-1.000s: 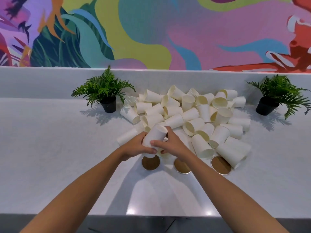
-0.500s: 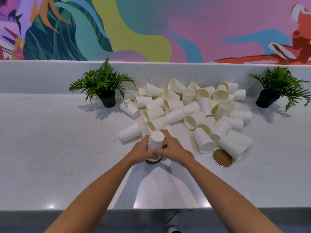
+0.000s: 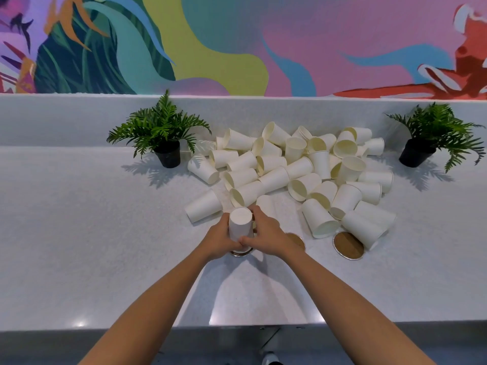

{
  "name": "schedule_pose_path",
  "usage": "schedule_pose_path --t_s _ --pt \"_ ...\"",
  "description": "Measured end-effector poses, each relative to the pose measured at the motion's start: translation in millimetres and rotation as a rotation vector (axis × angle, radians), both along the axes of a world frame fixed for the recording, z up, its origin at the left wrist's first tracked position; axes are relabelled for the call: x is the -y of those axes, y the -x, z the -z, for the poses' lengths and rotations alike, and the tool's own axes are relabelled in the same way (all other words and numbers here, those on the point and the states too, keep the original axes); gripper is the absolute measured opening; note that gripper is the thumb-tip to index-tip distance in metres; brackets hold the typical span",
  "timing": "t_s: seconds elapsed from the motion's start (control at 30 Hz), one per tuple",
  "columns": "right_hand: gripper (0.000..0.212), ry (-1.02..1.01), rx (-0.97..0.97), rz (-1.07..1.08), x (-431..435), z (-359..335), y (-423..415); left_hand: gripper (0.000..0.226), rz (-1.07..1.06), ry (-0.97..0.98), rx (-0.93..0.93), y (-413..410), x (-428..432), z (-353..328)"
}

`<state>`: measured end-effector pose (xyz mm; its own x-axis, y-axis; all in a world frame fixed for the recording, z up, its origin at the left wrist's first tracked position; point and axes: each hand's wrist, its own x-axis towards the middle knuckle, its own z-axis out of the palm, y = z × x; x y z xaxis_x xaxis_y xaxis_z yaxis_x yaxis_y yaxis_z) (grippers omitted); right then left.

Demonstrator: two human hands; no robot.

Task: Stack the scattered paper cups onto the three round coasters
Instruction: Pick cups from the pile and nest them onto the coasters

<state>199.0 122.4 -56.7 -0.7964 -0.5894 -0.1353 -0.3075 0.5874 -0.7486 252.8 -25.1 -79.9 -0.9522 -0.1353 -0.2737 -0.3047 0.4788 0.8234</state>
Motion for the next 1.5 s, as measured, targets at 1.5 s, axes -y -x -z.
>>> schedule_pose_path --t_s 1.5 --pt "0.085 -0.538 -0.267 -0.169 46 -119 113 0.067 0.136 0.558 -0.203 101 62 -84"
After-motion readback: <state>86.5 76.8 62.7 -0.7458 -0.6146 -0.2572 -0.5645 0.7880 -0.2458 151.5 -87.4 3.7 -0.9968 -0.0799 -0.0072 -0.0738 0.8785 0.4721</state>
